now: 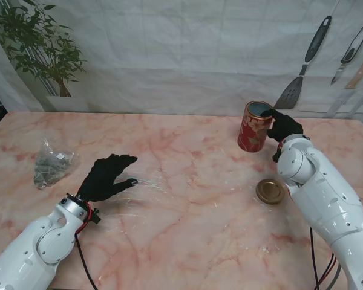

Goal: Insert tea bags into the tea bag box

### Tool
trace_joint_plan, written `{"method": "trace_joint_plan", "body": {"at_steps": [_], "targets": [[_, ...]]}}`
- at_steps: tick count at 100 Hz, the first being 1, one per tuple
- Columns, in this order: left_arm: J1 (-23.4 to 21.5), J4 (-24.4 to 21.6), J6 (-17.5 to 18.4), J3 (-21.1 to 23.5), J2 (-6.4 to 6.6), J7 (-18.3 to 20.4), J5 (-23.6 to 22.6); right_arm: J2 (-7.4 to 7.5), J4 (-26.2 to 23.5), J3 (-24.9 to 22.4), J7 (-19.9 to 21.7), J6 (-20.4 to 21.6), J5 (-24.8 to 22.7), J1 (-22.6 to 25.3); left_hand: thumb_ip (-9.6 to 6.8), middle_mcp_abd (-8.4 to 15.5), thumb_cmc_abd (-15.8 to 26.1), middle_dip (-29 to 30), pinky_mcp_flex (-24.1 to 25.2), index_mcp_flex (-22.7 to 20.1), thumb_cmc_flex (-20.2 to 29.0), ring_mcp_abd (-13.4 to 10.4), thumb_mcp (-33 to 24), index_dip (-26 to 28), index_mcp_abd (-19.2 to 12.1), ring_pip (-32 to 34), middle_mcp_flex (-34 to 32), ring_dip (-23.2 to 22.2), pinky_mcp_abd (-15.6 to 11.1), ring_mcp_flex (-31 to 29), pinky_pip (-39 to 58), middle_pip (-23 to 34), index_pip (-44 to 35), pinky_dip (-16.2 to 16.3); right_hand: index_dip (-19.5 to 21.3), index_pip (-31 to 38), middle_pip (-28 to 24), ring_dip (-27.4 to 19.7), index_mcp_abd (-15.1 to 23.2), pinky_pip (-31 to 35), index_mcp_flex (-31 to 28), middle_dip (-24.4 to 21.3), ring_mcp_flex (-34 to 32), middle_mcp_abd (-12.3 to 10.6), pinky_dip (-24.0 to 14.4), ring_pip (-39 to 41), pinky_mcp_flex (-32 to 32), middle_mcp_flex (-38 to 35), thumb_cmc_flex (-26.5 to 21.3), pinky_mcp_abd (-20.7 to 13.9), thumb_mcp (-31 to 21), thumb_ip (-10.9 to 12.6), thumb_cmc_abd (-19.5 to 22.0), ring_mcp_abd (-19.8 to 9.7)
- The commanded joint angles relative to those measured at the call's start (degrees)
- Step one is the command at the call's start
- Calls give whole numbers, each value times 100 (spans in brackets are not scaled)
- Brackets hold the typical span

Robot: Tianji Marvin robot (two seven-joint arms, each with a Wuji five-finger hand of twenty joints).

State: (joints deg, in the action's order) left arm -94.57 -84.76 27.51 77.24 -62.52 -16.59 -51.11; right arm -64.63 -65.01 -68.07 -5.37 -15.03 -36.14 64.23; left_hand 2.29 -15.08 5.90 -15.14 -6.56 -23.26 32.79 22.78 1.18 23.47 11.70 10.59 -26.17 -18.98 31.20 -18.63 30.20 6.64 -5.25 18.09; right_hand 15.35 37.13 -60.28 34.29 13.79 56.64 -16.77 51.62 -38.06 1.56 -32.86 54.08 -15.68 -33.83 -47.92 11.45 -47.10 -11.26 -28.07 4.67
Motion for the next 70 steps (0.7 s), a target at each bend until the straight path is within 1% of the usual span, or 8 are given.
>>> {"method": "trace_joint_plan", "body": {"at_steps": [1, 20, 25, 29, 31, 39, 56, 70], "targets": [[12, -1, -14, 8, 3, 57, 6, -34, 63, 30, 24, -51, -22, -32, -69, 123, 222, -44, -3, 129, -91, -13, 89, 9, -132, -20, -41, -57, 2, 12, 98, -38, -39, 89, -16, 194, -206, 100, -103, 253, -296, 122, -158, -137, 58, 219, -44, -125, -253, 145, -140, -137, 112, -60], [19, 10, 12, 11, 4, 38, -8, -70, 244, 151, -173, -157, -75, -134, -69, 126, 224, -44, 1, 132, -92, -24, 89, 11, -139, -19, -44, -57, -4, 10, 96, -37, -39, 86, 16, 439, -294, 110, -533, 406, -1329, 99, -248, -92, 56, 414, -106, -232, -214, 170, -174, -153, 140, -48], [20, 13, 16, 12, 4, 30, -14, -65, 276, 193, -164, -178, -105, -169, -70, 120, 227, -44, 2, 131, -84, -25, 86, 11, -136, -19, -41, -57, -5, 7, 95, -38, -40, 86, -451, 608, -337, 82, -612, 474, -1547, 64, -255, -90, 137, 463, -109, -236, -197, 175, -143, -145, 169, -51], [21, 13, 17, 12, 3, 26, -17, -67, 317, 231, -179, -187, -124, -201, -68, 127, 228, -44, -4, 128, -83, -26, 87, 12, -146, -19, -43, -57, -5, 8, 98, -38, -41, 87, -494, 739, -351, 83, -655, 492, -1700, 65, -279, -90, 145, 483, -125, -251, -180, 174, -130, -148, 203, -55], [21, 14, 17, 12, 3, 25, -17, -71, 343, 252, -201, -191, -129, -220, -68, 129, 230, -45, 0, 129, -82, -28, 87, 12, -145, -19, -45, -57, -6, 7, 96, -37, -41, 86, -729, 1039, -356, 82, -685, 515, -1734, 61, -284, -87, 159, 502, -126, -256, -184, 179, -84, -134, 232, -51], [22, 17, 25, 13, 3, 29, -13, -81, 410, 326, -233, -212, -137, -281, -67, 125, 231, -45, -1, 127, -82, -15, 89, 13, -147, -21, -45, -56, -4, 12, 94, -37, -42, 85, -969, 1530, -365, 82, -794, 546, -1921, 61, -295, -54, 171, 526, -126, -282, -126, 201, 0, -130, 357, -27], [15, 15, 31, 22, 4, 46, -3, -108, 522, 454, -296, -219, -115, -391, -66, 128, 234, -44, 2, 126, -82, -17, 92, 14, -154, -20, -46, -56, -3, 9, 91, -38, -43, 83, -727, 2253, -394, 104, -799, 586, -2337, 69, -322, 37, 161, 590, -112, -381, -17, 249, 145, -138, 691, 75], [8, 10, 30, 32, 5, 72, 13, -84, 461, 492, -229, -228, -194, -417, -67, 125, 243, -43, 1, 126, -83, -21, 90, 14, -144, -23, -44, -54, -2, 12, 90, -41, -42, 83, -183, 2576, -369, 102, -700, 574, -2261, 107, -259, 78, 156, 570, -52, -340, -17, 253, 317, -103, 998, 104]]}}
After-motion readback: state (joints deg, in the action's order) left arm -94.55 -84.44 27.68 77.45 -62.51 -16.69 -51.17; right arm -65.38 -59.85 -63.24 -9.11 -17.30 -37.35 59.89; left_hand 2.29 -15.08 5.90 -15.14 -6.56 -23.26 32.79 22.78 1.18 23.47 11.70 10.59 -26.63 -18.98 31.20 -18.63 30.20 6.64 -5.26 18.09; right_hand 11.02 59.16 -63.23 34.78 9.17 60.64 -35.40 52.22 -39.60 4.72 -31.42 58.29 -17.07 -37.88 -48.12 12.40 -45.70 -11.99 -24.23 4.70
